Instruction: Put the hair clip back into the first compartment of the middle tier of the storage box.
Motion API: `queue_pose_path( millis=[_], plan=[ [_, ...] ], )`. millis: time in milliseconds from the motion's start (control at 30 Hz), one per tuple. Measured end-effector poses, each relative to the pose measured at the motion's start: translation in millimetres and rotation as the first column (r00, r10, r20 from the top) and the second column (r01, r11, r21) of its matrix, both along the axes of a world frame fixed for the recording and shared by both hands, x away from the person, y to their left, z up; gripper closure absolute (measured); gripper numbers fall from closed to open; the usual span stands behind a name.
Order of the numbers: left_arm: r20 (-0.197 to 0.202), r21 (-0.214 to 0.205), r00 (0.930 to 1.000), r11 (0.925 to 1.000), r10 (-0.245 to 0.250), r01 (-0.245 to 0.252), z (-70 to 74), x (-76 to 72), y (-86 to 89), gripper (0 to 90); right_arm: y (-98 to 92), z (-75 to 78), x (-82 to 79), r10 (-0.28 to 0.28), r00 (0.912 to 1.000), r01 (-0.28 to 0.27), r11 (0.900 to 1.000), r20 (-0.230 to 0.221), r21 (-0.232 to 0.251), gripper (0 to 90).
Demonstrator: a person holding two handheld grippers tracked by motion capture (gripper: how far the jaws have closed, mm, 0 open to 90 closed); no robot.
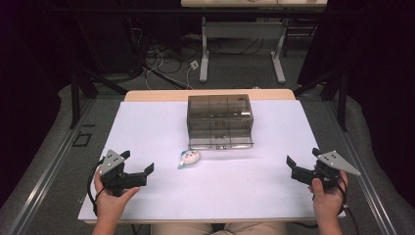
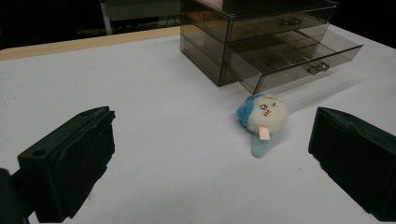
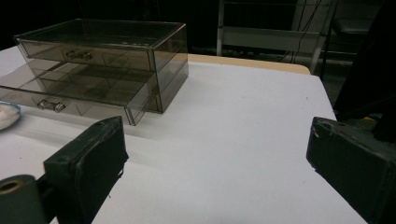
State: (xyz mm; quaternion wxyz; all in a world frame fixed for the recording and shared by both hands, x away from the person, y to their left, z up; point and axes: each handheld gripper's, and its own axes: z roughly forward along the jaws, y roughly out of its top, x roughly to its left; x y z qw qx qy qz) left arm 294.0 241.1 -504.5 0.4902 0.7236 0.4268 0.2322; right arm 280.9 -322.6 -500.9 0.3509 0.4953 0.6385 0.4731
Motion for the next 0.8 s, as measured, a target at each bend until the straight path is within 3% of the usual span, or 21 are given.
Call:
queue_pose_path(
  millis=[167, 800],
  plan=[
    [-0.011, -0.003, 0.9998, 0.9999, -0.015, 0.015, 0.7, 2.1, -5.4, 0.7, 2.4, -1.6, 0.8, 0.012, 0.9998, -0.012, 0.9999, -0.019, -0.005, 4.6],
    [-0.035, 0.022, 0.9968, 0.9971, -0.072, 0.073, 6.9, 21.7, -31.4, 1.1, 1.7, -4.6, 3.1, 0.015, 0.9996, -0.015, 0.9999, -0.023, 0.001, 4.6]
  ],
)
